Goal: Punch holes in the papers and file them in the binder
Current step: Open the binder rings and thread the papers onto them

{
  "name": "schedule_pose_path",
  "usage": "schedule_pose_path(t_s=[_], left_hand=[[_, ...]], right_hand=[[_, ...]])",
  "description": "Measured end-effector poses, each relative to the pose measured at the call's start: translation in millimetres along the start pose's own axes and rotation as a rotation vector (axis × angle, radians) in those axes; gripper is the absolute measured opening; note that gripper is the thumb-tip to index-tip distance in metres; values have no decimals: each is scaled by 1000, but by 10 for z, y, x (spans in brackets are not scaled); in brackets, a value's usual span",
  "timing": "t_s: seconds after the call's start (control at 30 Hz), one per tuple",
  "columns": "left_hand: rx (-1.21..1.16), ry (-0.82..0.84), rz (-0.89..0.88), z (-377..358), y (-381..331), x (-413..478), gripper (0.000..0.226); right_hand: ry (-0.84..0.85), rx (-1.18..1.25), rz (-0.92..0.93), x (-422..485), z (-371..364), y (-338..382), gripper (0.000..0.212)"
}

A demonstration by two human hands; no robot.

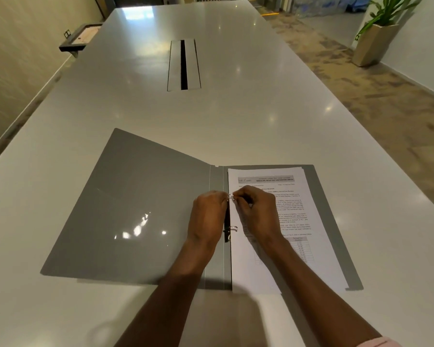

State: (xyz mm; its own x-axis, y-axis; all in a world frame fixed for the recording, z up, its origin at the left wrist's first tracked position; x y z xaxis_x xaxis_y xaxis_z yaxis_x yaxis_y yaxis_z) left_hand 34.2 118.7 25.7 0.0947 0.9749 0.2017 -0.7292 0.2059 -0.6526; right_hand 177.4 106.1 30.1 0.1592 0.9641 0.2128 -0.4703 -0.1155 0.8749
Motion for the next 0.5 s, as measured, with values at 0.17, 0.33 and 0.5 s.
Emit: schedule_pose_path(t_s=[0.17, 0.33, 0.5], left_hand=[[55, 61, 24, 4, -10, 125, 30], [6, 95, 64, 27, -34, 119, 30], [-22, 68, 117, -2, -25, 115, 34]], right_hand=[[46, 19, -30, 20, 57, 15, 15], [59, -123, -5, -15, 222, -26, 23], [42, -210, 25, -214, 425, -118, 27]])
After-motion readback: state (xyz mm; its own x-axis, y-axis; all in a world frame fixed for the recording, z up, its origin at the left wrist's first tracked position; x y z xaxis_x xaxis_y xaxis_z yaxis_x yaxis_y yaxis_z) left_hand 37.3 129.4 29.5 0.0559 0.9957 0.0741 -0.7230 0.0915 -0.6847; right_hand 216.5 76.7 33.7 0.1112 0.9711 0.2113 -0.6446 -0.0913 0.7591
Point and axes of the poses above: each hand's wrist, its own x-axis towards the middle knuckle, its own z-axis out of the back of the hand, y = z × x, the point moved 7 cm from there along x, towards the middle knuckle, and after that the axes turned 1 degree about y, right-handed, at the moved point
